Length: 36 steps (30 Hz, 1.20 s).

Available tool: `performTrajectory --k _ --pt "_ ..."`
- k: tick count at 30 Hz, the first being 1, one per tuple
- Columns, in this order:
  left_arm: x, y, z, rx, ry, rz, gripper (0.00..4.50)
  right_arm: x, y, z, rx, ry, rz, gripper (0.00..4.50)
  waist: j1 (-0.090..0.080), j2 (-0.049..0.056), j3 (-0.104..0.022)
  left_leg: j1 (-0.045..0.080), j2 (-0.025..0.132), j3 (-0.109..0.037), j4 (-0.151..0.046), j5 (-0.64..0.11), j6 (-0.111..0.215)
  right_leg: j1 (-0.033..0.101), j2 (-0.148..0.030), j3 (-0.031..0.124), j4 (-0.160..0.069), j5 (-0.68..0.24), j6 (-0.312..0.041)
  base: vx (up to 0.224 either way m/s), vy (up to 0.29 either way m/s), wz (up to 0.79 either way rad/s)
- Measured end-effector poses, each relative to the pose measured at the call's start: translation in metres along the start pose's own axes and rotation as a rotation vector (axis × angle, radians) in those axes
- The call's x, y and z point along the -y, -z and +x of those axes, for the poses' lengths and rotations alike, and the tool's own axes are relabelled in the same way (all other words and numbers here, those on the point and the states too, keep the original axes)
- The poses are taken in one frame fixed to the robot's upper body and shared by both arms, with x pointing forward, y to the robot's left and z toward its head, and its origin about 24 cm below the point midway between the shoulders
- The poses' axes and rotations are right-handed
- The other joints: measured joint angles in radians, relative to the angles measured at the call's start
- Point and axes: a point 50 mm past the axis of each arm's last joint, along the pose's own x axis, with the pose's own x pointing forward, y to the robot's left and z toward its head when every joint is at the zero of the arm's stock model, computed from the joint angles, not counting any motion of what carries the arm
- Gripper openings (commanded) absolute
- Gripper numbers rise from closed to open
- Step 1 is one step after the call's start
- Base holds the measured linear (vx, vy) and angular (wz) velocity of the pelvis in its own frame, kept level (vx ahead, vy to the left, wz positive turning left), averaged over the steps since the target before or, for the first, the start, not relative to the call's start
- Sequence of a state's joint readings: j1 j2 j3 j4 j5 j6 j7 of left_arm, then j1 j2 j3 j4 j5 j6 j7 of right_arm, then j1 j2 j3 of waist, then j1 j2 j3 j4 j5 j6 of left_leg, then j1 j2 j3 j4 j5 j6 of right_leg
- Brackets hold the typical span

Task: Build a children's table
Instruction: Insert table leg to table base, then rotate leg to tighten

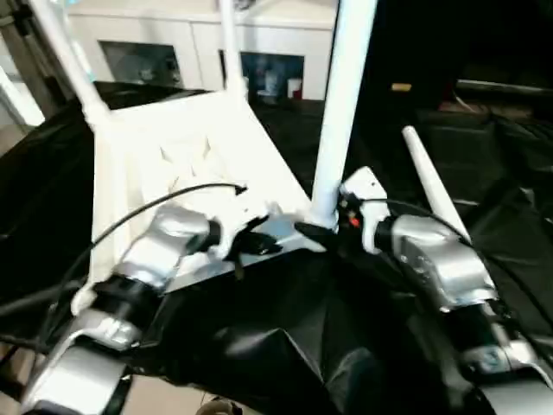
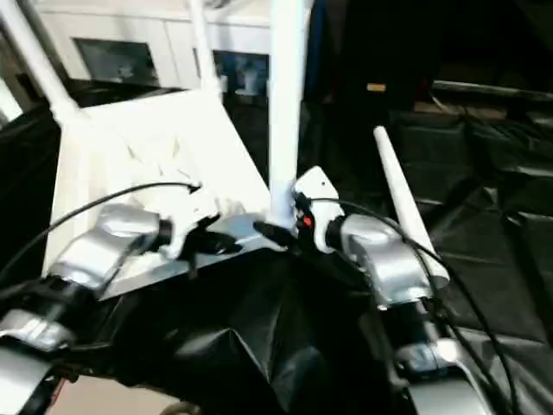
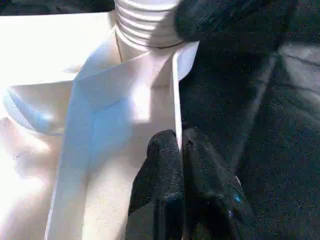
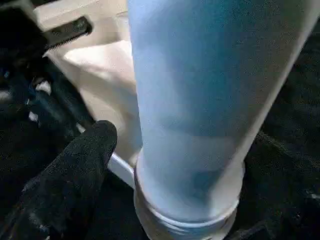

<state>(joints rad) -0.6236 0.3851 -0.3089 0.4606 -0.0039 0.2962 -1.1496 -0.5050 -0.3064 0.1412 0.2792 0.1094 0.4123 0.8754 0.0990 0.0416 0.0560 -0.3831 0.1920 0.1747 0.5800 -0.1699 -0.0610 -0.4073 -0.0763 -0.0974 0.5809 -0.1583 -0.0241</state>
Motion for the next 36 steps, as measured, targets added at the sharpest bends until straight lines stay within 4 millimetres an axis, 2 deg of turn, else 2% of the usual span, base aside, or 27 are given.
performTrajectory --k 7,14,20,24,27,30,32,36 --pt "0.008 0.002 -0.005 0.009 0.073 0.044 0.00 -0.003 0.006 -0.002 -0.023 -0.033 -0.026 3.99 0.008 0.003 0.001 0.000 0.000 0.000 0.007 0.000 0.000 0.000 -0.001 0.001 0.006 0.000 0.000 0.000 0.000 0.00" --pt "0.010 0.007 -0.004 -0.012 0.074 0.073 0.00 -0.010 0.015 0.001 -0.038 -0.055 -0.026 3.30 0.003 0.003 0.001 0.001 0.000 -0.001 0.011 0.000 0.000 0.000 -0.001 0.002 0.014 0.000 0.001 0.000 0.000 0.00" --pt "0.010 0.014 -0.002 -0.025 0.064 0.070 0.00 -0.014 0.022 0.001 -0.033 -0.050 -0.014 2.88 0.003 0.005 0.000 0.000 0.000 -0.002 0.011 0.000 0.000 0.001 -0.001 0.002 0.014 0.000 0.001 0.000 0.000 0.00" --pt "0.011 0.017 -0.002 -0.028 0.055 0.069 0.00 -0.017 0.026 0.004 -0.024 -0.032 0.001 2.79 0.000 0.009 -0.001 0.001 0.000 -0.002 0.012 0.000 0.000 0.001 -0.001 0.002 0.014 -0.001 0.001 0.000 0.000 0.00" --pt "0.010 0.019 -0.001 -0.028 0.032 0.059 0.00 -0.020 0.028 0.012 0.003 0.015 0.047 2.77 -0.011 0.009 -0.001 0.004 0.000 -0.002 0.012 0.000 0.000 0.003 -0.001 0.002 0.015 0.000 0.001 0.000 0.000 0.00" --pt "0.007 0.022 0.003 -0.026 -0.024 0.022 0.00 -0.020 0.032 0.024 0.034 0.124 0.113 2.75 -0.021 0.009 -0.002 0.013 0.000 -0.002 0.011 0.000 -0.001 0.009 -0.001 0.002 0.014 -0.003 0.006 0.000 0.000 0.00" --pt "0.003 0.019 0.011 -0.024 -0.082 -0.017 0.00 -0.019 0.031 0.035 0.040 0.226 0.154 2.75 -0.037 0.008 -0.002 0.017 0.000 -0.002 0.011 0.000 -0.001 0.013 -0.001 0.002 0.013 -0.004 0.006 0.000 0.000 0.00" --pt "-0.003 0.009 0.031 -0.023 -0.188 -0.093 0.00 -0.010 0.026 0.053 0.020 0.439 0.172 2.75 -0.055 0.010 -0.001 0.018 -0.001 -0.007 0.011 0.000 0.000 0.017 -0.001 -0.005 0.002 -0.004 0.007 -0.039 0.008 -0.03"
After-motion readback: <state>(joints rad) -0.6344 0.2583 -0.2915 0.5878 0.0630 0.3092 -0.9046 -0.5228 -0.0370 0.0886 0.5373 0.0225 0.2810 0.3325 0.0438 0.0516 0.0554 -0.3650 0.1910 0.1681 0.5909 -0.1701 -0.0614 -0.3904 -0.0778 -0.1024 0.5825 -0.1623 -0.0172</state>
